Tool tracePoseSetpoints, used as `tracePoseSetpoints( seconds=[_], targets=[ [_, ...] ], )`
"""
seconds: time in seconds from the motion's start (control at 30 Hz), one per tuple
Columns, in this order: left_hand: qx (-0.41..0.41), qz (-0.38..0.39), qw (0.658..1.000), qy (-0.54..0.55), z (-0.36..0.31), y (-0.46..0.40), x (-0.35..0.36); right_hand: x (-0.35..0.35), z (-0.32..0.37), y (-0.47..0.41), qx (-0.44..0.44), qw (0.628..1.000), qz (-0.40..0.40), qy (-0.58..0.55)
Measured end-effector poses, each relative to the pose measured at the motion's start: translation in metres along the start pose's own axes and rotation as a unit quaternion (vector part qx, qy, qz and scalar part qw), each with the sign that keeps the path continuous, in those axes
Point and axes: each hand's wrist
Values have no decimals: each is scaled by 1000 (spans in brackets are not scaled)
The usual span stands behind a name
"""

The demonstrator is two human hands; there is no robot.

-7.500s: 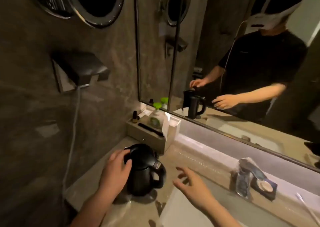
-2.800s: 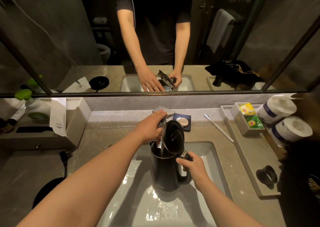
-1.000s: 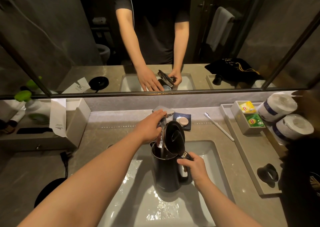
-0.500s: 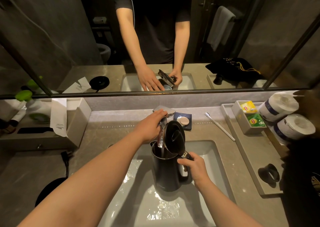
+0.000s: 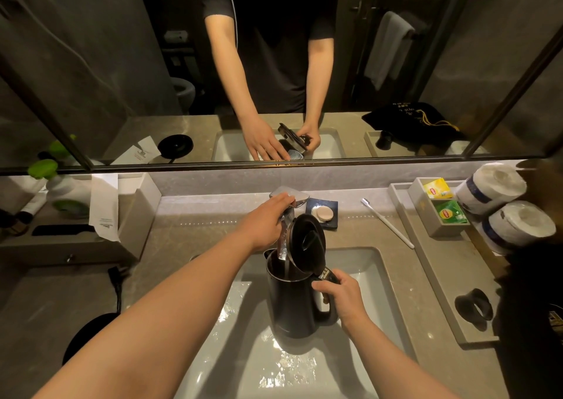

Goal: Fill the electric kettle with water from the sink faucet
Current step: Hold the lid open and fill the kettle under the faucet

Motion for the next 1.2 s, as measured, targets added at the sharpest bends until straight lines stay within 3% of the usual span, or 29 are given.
tracePoseSetpoints(
  seconds=[1.2],
  targets=[
    [-3, 7, 1000, 0, -2, 2, -2, 4, -3, -2, -6, 1000, -7, -9]
  ],
)
Point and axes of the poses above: each hand's wrist, its own y-axis away from the middle knuckle, its own x-axis out of the palm, z = x × y, and after that the axes turned 11 degrees about z, right-handed
